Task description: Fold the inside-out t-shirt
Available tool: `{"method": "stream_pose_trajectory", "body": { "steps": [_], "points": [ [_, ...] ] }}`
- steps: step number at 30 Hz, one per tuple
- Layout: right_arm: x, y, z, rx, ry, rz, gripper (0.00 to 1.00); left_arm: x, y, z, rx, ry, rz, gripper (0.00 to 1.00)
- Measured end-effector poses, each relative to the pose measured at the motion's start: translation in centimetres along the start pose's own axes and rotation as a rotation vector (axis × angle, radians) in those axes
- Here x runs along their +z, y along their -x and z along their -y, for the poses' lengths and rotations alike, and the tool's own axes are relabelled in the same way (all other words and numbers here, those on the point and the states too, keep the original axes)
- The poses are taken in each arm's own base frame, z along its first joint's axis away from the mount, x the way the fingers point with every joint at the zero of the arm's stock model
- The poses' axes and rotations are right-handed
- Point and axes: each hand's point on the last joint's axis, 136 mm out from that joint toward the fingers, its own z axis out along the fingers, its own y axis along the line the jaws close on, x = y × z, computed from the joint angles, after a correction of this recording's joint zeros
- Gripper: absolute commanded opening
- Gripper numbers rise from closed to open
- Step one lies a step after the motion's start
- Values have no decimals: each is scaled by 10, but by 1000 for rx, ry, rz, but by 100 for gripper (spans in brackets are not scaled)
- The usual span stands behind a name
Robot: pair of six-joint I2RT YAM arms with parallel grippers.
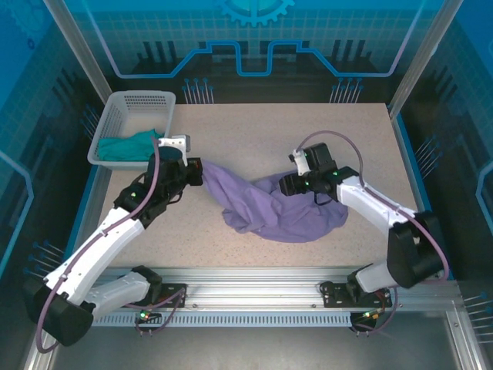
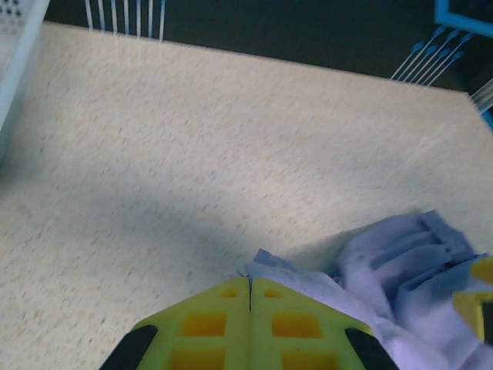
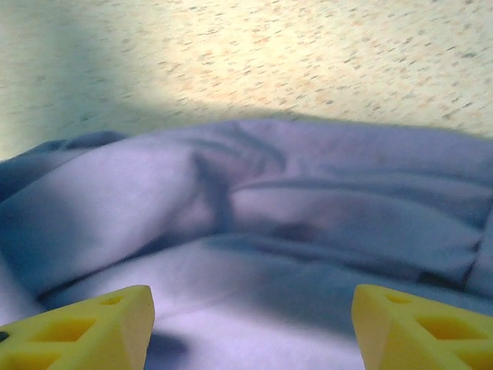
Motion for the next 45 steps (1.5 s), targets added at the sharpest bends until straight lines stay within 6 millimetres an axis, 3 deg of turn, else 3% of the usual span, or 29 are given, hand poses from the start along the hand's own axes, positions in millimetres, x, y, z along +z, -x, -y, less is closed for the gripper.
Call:
{"method": "stream_pose_trajectory", "body": {
  "steps": [4,7,11,15,18,21,24,29,32,36,39,41,43,45],
  "points": [
    [34,4,8,-35,-48,-74,76,2,-10,-5,-17,9,-28,0],
    [58,-5,4,-78,-70,-151,72,0,-9,-4,-23,4,-25,0],
    [83,-21,-6,-136,-73,-238,33,-1,-8,-2,-25,-6,-20,0],
    [85,-23,-10,-155,-69,-263,0,-1,-8,-1,-26,-12,-23,0],
    [80,-6,-11,-165,-69,-225,0,-1,-5,-1,-30,-16,-10,0],
    [62,20,-5,-158,-76,-152,0,0,1,-2,-50,-17,12,0],
    [27,62,10,-118,-85,-20,0,0,12,-3,-78,-22,40,0],
    [-64,146,37,-56,-92,285,0,-11,55,8,-116,-74,147,0],
    [-111,177,35,-66,-90,416,0,-23,81,18,-129,-114,220,0],
    [-156,216,29,-76,-41,522,0,-30,118,20,-151,-138,294,0],
    [-203,269,40,-66,-42,655,0,-32,168,20,-169,-145,373,0],
    [-246,306,45,-61,-37,768,0,-39,215,23,-175,-175,449,0],
    [-286,329,46,-70,-41,864,0,-57,256,25,-176,-218,534,0],
    [-321,335,41,-85,-46,932,0,-81,280,29,-157,-267,608,0]
  ]
}}
